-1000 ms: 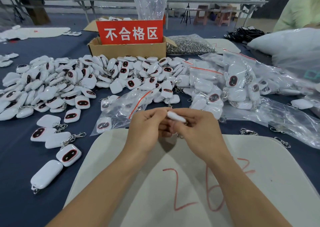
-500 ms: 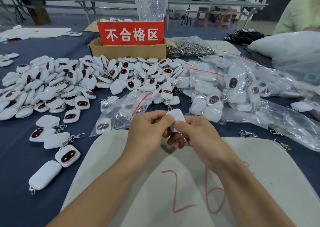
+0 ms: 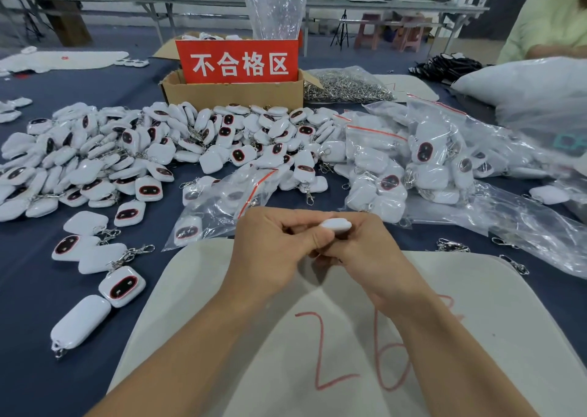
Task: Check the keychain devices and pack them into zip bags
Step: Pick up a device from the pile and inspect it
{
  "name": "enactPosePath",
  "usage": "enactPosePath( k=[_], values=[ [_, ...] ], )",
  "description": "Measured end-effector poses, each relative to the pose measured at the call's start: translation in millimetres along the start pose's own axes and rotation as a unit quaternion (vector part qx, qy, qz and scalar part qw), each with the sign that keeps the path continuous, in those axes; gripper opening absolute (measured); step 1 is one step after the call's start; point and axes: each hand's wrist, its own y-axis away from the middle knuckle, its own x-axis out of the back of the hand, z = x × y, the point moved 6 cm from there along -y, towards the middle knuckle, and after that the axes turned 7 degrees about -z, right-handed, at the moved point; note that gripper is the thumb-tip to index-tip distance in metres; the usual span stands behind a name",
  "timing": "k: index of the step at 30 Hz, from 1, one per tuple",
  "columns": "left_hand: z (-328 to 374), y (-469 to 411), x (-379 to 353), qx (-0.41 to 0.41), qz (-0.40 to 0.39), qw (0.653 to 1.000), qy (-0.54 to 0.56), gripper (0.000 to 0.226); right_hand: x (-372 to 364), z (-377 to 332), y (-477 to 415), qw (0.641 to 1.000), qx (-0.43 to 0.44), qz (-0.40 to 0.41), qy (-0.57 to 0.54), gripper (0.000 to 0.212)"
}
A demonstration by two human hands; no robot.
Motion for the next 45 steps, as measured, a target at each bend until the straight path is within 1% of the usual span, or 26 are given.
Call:
enactPosePath(
  k=[4, 9, 11, 13, 15, 17, 18, 20, 23, 24, 25, 26, 27, 29, 31, 32, 33, 35, 36, 38, 40, 41, 42, 43, 44, 45],
  values=[
    [3, 1, -1, -0.004, 0.007, 1.0, -0.005, 0.021, 0, 1, 1, 1.0, -0.014, 0.009, 0.006, 0.042],
    [-7, -1, 6, 0.059, 0.051, 0.996, -0.042, 0.012, 10, 5, 2, 0.997, -0.057, 0.038, -0.031, 0.026],
    [-11, 0, 10, 0.085, 0.064, 0.992, -0.072, 0.014, 19, 7, 2, 0.99, -0.069, 0.09, -0.09, 0.013],
    [-11, 4, 9, 0.093, 0.072, 0.98, -0.162, 0.025, 29, 8, 4, 0.977, -0.07, 0.162, -0.117, 0.007],
    [-6, 8, 3, 0.079, 0.065, 0.958, -0.268, 0.049, 36, 5, 6, 0.973, -0.055, 0.215, -0.056, 0.012],
    [-4, 11, -1, 0.104, 0.069, 0.939, -0.321, 0.075, 38, 1, 7, 0.968, -0.038, 0.247, 0.028, 0.014],
    [-6, 12, 0, 0.127, 0.073, 0.927, -0.346, 0.084, 37, -3, 7, 0.964, -0.03, 0.255, 0.069, 0.011],
    [-11, 14, 3, 0.178, 0.072, 0.895, -0.404, 0.091, 31, -10, 5, 0.955, -0.01, 0.259, 0.145, 0.009],
    [-13, 17, 3, 0.223, 0.053, 0.864, -0.447, 0.093, 21, -20, -3, 0.938, 0.01, 0.25, 0.239, 0.016],
    [-12, 18, 3, 0.226, 0.049, 0.86, -0.455, 0.09, 14, -25, -6, 0.932, 0.016, 0.238, 0.272, 0.012],
    [-11, 17, 3, 0.224, 0.045, 0.857, -0.461, 0.084, 6, -30, -9, 0.925, 0.021, 0.224, 0.308, 0.011],
    [-10, 17, 3, 0.221, 0.04, 0.857, -0.463, 0.076, -2, -35, -12, 0.912, 0.024, 0.209, 0.351, 0.016],
    [-10, 17, 3, 0.22, 0.032, 0.859, -0.461, 0.066, -9, -40, -15, 0.896, 0.022, 0.195, 0.398, 0.02],
    [-11, 17, 3, 0.215, 0.024, 0.863, -0.457, 0.055, -20, -49, -24, 0.848, 0.011, 0.175, 0.5, 0.023],
    [-10, 18, 1, 0.199, 0.024, 0.858, -0.473, 0.058, -24, -58, -34, 0.808, 0.011, 0.16, 0.566, 0.026],
    [-10, 19, 0, 0.188, 0.022, 0.852, -0.489, 0.062, -26, -60, -39, 0.805, 0.01, 0.149, 0.574, 0.027],
    [-10, 18, -1, 0.18, 0.017, 0.843, -0.507, 0.065, -27, -61, -43, 0.812, 0.008, 0.135, 0.568, 0.025],
    [-12, 17, -2, 0.175, -0.001, 0.824, -0.539, 0.067, -31, -58, -52, 0.841, 0.006, 0.102, 0.532, 0.018],
    [-13, 16, -3, 0.171, -0.009, 0.815, -0.554, 0.064, -33, -55, -58, 0.853, 0.007, 0.092, 0.513, 0.016],
    [-10, 16, -5, 0.159, -0.015, 0.805, -0.571, 0.051, -38, -49, -70, 0.88, 0.018, 0.074, 0.468, 0.022],
    [-6, 18, -4, 0.155, -0.01, 0.813, -0.561, 0.041, -46, -42, -80, 0.931, 0.009, 0.01, 0.366, 0.022],
    [-5, 18, -3, 0.157, -0.005, 0.819, -0.552, 0.04, -51, -38, -82, 0.957, -0.005, -0.035, 0.288, 0.03],
    [-5, 17, -2, 0.16, 0.001, 0.825, -0.542, 0.041, -56, -34, -82, 0.975, -0.021, -0.069, 0.209, 0.043],
    [-5, 16, 0, 0.165, 0.008, 0.834, -0.526, 0.041, -57, -29, -82, 0.986, -0.03, -0.074, 0.149, 0.054],
    [-6, 15, 2, 0.172, 0.015, 0.844, -0.508, 0.044, -52, -25, -82, 0.994, -0.028, -0.036, 0.104, 0.059],
    [-8, 13, 4, 0.182, 0.021, 0.852, -0.491, 0.051, -40, -23, -80, 0.997, -0.021, 0.04, 0.069, 0.06]
  ],
)
